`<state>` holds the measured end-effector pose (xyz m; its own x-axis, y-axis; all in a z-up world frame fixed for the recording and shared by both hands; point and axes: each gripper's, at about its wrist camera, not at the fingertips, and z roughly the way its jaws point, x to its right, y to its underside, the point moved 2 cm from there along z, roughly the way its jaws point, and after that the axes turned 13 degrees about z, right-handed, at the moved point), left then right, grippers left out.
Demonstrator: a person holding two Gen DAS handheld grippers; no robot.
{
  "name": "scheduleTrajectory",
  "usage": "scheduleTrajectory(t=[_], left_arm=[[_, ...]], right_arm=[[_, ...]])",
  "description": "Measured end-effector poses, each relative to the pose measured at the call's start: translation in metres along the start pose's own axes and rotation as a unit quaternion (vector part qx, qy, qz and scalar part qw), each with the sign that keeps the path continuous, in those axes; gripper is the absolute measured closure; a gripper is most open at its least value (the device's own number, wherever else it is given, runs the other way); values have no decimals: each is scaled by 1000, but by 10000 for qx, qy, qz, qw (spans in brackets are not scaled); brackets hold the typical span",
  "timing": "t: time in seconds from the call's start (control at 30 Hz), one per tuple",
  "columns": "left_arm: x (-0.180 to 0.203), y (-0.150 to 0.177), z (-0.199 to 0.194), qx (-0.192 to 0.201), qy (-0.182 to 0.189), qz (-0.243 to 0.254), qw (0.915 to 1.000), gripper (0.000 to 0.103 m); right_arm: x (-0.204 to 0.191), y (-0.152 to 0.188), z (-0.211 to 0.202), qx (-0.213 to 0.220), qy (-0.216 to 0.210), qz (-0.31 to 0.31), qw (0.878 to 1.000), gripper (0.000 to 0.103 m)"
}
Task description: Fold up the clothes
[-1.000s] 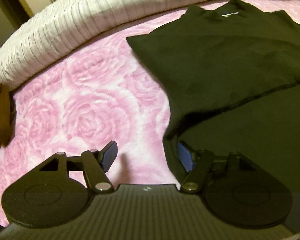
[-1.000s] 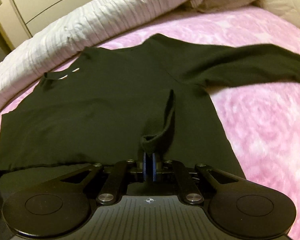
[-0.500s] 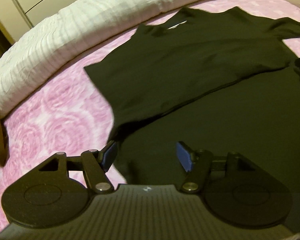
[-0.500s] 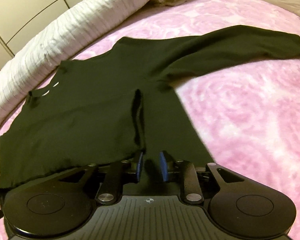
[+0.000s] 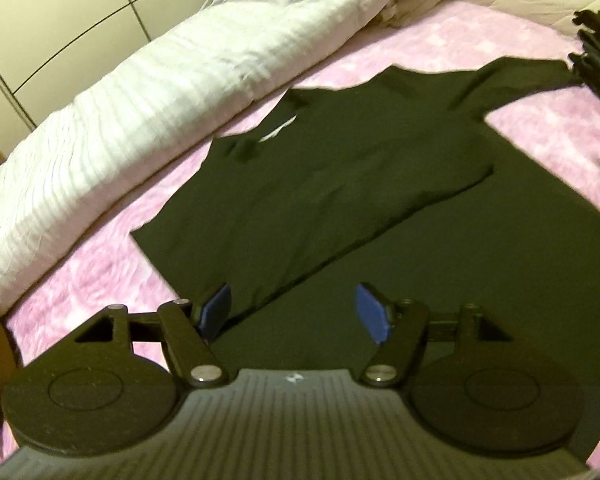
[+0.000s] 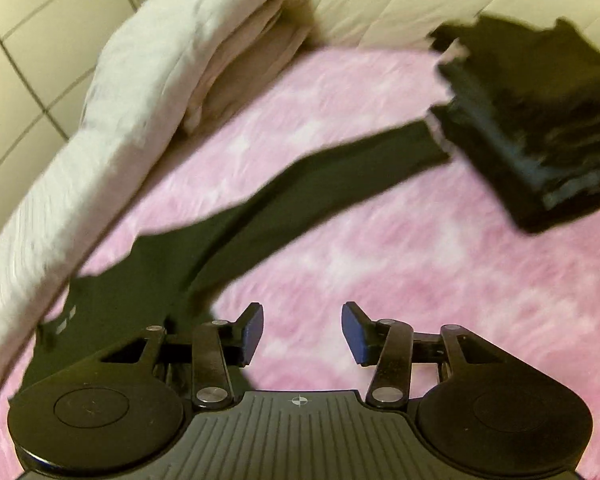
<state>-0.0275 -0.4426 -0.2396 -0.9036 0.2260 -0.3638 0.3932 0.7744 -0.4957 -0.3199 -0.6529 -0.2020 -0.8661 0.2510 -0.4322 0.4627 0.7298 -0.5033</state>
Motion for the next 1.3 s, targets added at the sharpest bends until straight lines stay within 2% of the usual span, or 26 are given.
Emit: scheduleTrajectory(t=[0.17,0.37,0.5,0.63,0.87,0.9,1.0,1.07,1.17,1.3], left_arm=[[22,-32,8,27,26,148,9999,37],[59,-73,40,-336,27,251,9991,37],[84,-97,66,-585,154,209,9980,37],[106,-113,87,-718,282,506,9957,37],[118,-127,109,-842,364,627,9938,37],[118,-127,111,-860,354,633,9936,37],[115,-126,114,-847,340,605,9940,37],[110,-127,113,-774,310,547,9950,37],[95,-124,107,-606,208,374,9972,37],[67,-111,91,-378,50,35,9993,37]], right_arm=[[32,-48,5,526,37,399,9978,55],[69,-97,81,804,170,960,9920,55],[91,-114,143,849,533,1334,9860,55],[109,-124,183,939,669,1851,9759,55],[114,-138,201,1111,588,2109,9694,55],[112,-139,200,1093,587,2065,9705,55],[102,-141,196,990,424,1631,9807,96],[91,-141,186,1006,275,1271,9864,101],[60,-138,159,1150,-57,653,9912,101],[2,-122,121,1296,-545,-126,9900,101]])
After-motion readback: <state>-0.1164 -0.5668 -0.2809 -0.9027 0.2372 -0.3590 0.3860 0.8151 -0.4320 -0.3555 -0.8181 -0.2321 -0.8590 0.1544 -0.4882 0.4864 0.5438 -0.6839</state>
